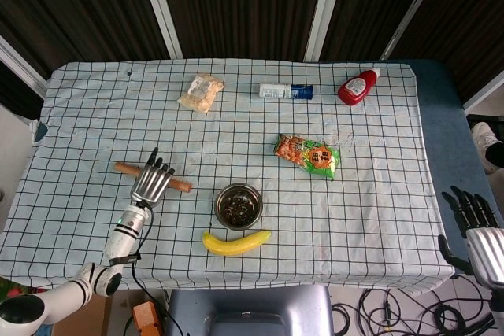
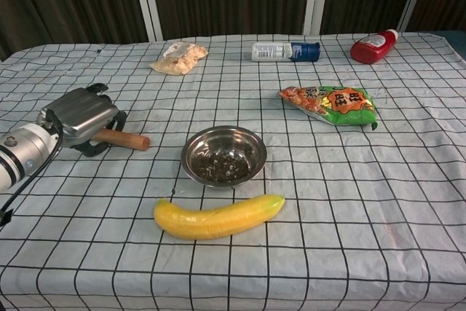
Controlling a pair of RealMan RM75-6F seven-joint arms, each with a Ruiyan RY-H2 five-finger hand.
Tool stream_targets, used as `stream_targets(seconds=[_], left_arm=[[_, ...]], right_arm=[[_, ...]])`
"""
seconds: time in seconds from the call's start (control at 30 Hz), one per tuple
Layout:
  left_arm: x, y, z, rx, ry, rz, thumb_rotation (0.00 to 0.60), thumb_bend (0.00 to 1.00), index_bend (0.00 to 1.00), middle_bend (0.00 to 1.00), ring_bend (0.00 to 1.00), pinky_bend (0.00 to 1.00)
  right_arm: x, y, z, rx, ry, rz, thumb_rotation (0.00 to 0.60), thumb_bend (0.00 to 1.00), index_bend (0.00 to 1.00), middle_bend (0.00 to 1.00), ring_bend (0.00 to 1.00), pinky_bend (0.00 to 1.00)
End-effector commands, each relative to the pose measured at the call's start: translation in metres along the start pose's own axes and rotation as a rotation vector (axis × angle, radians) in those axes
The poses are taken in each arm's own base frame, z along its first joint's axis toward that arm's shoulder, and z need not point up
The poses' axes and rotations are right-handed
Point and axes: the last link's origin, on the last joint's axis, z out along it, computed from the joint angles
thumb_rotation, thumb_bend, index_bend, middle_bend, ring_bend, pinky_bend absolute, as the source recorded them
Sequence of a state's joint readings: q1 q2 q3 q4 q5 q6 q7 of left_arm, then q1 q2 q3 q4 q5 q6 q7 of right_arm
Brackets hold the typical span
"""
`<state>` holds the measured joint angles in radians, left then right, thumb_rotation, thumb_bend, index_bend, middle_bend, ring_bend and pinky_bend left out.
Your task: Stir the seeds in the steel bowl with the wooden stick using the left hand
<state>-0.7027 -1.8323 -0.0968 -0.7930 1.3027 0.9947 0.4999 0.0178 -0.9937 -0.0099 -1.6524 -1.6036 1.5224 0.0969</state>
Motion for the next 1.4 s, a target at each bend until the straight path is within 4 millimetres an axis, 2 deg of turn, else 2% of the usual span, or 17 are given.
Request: stream_targets(seconds=[0.03,0.2,0.33,0.43,0.5,0.6,0.83,1.13,1.4], left_arm=[[0.003,0.003,0.001,-0.013,0.043,-0.013,0.600,0.40,0.59,0.54,0.30,0.12],[0.022,-0.001,0.000,-0.003,0.198,-0.141,0.600,0.50,0.69,0.67,0.42,0.22],[0.044,-0.007,-0.003,0.029,0.376,-0.422,0.600,0.52,0.69,0.68,0.44,0.32],[0.056,-0.011,-0.004,0.075,0.503,-0.684,0.600,0.53,0.69,0.67,0.47,0.48],[0.057,-0.013,-0.004,0.103,0.541,-0.840,0.600,0.54,0.69,0.68,0.49,0.54],[0.054,-0.014,-0.004,0.123,0.549,-1.082,0.600,0.55,0.69,0.68,0.50,0.56],[0.038,-0.016,-0.004,0.196,0.466,-1.413,0.600,0.55,0.69,0.67,0.50,0.56],[0.017,-0.021,-0.004,0.230,0.381,-1.460,0.600,0.55,0.69,0.67,0.49,0.56],[0.015,-0.029,-0.005,0.214,0.411,-1.504,0.600,0.56,0.68,0.66,0.47,0.53]], right_arm=[[0.000,0.000,0.000,-0.001,0.000,-0.001,0.600,0.45,0.00,0.00,0.00,0.00],[-0.001,0.000,0.000,0.003,-0.005,-0.002,0.600,0.45,0.00,0.00,0.00,0.00],[-0.001,-0.001,0.000,0.006,-0.006,-0.002,0.600,0.45,0.00,0.00,0.00,0.00],[-0.002,-0.002,0.000,0.010,-0.011,-0.005,0.600,0.45,0.00,0.00,0.00,0.00],[-0.003,-0.003,0.000,0.011,-0.012,-0.006,0.600,0.45,0.00,0.00,0.00,0.00],[-0.003,-0.003,0.001,0.011,-0.011,-0.005,0.600,0.45,0.00,0.00,0.00,0.00],[-0.004,-0.004,0.001,0.012,-0.014,-0.008,0.600,0.45,0.00,0.00,0.00,0.00],[-0.004,-0.003,0.002,0.006,-0.020,-0.011,0.600,0.45,0.00,0.00,0.00,0.00],[-0.005,-0.003,0.002,0.001,-0.023,-0.017,0.600,0.45,0.00,0.00,0.00,0.00]])
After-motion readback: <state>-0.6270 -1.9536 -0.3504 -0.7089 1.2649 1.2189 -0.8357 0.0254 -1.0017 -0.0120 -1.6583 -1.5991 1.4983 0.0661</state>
